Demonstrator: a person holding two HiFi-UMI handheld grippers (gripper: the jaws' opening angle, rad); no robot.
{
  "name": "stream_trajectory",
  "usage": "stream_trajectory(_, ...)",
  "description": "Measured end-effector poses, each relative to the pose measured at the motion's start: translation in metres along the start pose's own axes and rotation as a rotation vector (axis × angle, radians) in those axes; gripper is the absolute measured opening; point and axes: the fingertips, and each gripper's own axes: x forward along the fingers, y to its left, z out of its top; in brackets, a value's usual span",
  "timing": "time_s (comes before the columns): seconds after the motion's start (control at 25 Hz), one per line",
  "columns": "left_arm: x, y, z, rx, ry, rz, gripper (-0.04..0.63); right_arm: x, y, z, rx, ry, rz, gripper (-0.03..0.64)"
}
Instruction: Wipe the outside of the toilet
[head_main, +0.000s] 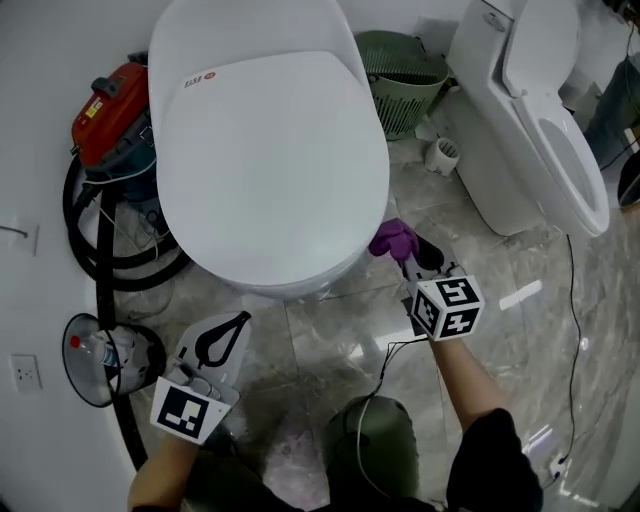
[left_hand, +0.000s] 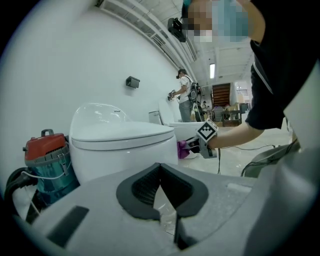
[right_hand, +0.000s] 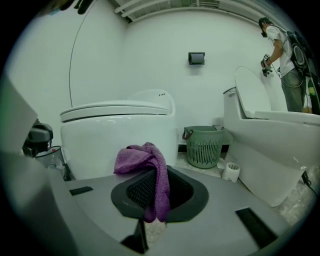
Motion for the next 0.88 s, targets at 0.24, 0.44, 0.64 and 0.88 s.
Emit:
stream_trajectory(0.24,0.001,0.009,-0.029,0.018,-0.043,-0.059,0.003,-0.034,0.023,-0.016,-0.005,-0.051,-0.026,0.041)
stream_trajectory(0.44,-0.003,0.015,-0.038,0.028,-0.081,-0.114,0.003,-0.067,0.083,-0.030,-0.017,-0.077,0.052,0.041)
stream_trajectory(0.64,-0.013,0.025,-0.045,0.072,-0.097,-0.118,0.003,-0.070,0.171,-0.037,-0.062,-0.125,0.247,0.041)
stream_trajectory(0.88,-0.038,0.047,-0.055,0.060,-0.098,-0.070,0.003,-0.029,0.260,-0.040,-0.109,-0.133,0.391,0.041)
